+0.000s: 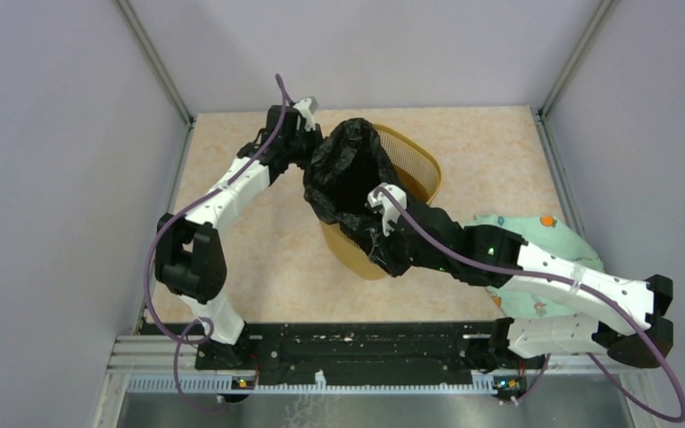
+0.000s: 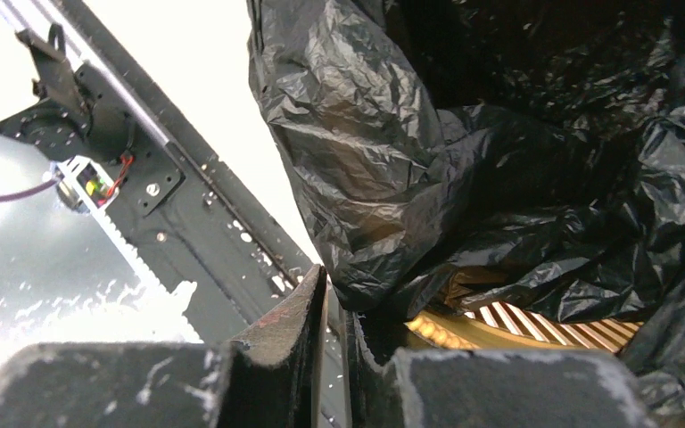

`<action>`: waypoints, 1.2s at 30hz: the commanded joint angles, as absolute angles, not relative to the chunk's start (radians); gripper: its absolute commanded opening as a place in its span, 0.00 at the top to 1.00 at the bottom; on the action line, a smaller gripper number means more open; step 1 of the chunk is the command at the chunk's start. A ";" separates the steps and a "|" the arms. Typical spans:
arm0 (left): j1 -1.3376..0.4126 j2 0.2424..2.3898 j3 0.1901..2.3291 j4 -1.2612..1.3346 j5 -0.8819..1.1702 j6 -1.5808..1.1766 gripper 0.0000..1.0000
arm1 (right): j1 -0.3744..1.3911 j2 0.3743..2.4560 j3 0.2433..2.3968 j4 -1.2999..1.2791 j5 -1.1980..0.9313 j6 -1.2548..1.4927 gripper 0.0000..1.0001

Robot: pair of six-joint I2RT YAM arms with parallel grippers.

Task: Put the trash bags into the trash bin
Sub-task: Place the trash bag in the trash bin.

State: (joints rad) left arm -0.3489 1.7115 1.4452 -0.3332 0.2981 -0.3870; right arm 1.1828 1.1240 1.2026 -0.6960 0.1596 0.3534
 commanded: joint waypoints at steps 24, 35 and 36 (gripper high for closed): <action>-0.345 1.801 1.539 -0.311 0.269 -0.341 0.87 | 1.187 1.040 1.197 -0.809 0.368 0.412 0.79; -0.346 1.796 1.546 -0.302 0.288 -0.339 0.86 | 1.187 1.007 1.379 -0.934 0.253 0.362 0.34; -0.347 1.796 1.546 -0.300 0.290 -0.340 0.86 | 1.188 1.008 1.400 -0.949 0.246 0.361 0.33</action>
State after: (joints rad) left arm -0.3481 1.7924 1.5059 -0.3435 0.2722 -0.3573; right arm 1.1828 1.0416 1.2980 -0.8867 0.2852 0.3840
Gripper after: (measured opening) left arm 0.135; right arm 0.647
